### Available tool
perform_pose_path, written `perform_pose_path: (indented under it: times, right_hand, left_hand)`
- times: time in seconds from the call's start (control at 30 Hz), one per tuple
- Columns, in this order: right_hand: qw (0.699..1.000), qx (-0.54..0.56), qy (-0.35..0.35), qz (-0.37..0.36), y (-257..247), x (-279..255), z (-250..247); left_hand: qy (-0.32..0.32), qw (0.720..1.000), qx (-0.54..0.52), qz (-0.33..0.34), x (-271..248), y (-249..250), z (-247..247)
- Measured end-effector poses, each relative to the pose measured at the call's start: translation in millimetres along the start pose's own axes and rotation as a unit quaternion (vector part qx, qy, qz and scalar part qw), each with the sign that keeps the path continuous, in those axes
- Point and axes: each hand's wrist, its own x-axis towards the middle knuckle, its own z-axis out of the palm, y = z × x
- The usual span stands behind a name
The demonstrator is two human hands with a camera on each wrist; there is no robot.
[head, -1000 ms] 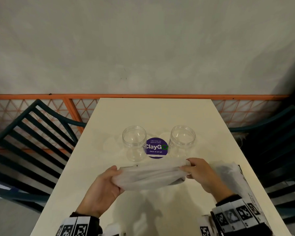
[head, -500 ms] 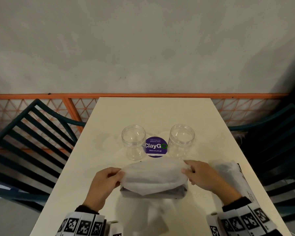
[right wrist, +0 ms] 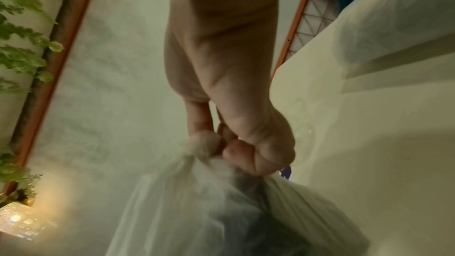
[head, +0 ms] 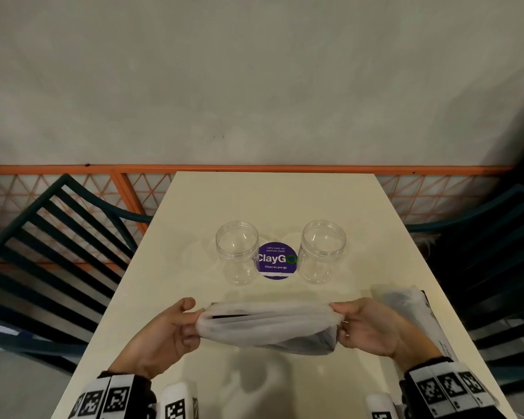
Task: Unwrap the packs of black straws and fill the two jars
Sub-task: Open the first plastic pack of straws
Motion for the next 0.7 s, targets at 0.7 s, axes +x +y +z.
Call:
perform_pose_path:
  times: [0.7]
  right_hand:
    - [0.837,-0.515,0.116,-0.141,23,8,33]
  left_hand:
    - [0.211,0.916,0.315,0.132,0,-7,31]
